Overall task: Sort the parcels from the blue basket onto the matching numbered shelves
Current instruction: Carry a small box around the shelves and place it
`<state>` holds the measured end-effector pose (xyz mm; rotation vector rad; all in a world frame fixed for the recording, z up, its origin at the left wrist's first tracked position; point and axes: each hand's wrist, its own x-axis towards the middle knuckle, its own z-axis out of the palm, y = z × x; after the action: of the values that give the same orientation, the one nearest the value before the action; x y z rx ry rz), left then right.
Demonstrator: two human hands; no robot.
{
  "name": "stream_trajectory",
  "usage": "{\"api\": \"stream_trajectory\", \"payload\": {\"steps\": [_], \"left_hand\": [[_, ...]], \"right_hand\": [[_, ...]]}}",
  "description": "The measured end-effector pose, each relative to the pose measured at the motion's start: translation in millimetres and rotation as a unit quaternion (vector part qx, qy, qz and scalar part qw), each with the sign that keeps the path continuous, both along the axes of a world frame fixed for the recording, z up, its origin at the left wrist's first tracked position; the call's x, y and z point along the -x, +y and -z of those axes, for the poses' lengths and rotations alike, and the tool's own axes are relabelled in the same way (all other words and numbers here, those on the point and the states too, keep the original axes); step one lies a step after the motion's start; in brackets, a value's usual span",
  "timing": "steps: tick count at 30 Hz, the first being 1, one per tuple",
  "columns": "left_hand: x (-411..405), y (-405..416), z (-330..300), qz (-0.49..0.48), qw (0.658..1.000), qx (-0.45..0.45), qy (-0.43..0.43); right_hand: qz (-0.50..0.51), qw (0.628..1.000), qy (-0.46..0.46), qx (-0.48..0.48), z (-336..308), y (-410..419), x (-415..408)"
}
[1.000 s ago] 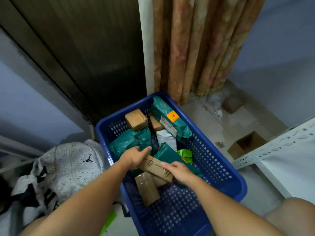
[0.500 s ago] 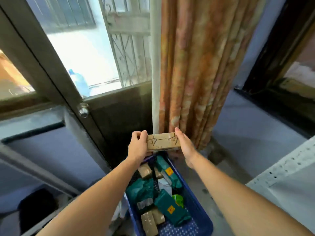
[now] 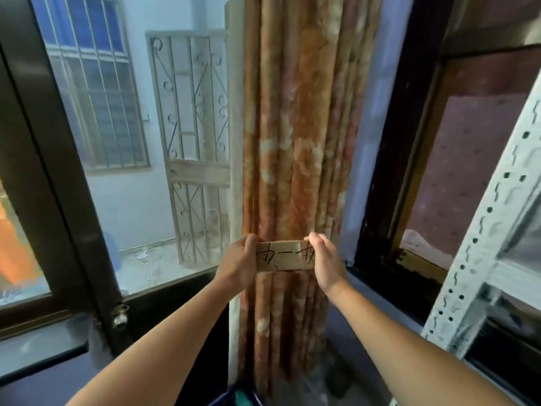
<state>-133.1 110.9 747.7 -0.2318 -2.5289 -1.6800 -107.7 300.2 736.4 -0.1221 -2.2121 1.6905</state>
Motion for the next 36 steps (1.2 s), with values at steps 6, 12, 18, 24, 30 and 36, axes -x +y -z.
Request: {"api": "stream_trajectory", "payload": {"steps": [6,12,18,24,30,36], "left_hand": [[-25,22,-6,0.118,0.992,0.011,0.029],[-78,62,-10,0.282,0.956,0.039,0.069],[-170,116,-12,0.436,0.895,0.057,0.077],[-286,157,-18,0.526,0.849,0.007,0.058],[-400,189,-30,0.6,0.794,0.018,0.098],[-492,208,-25,0.654,0.753,0.013,0.071]], "right_hand": [[0.122,0.992,0.031,0.0,-10,16,-67],[0.278,0.96,0.047,-0.004,-17,26,-177],[0.393,0.918,0.038,0.016,-25,31,-316],[0.488,0.872,0.038,0.019,-34,30,-454],[0.56,0.827,0.041,0.042,-43,25,-576],[0.617,0.781,0.058,0.073,-34,19,-665]]}}
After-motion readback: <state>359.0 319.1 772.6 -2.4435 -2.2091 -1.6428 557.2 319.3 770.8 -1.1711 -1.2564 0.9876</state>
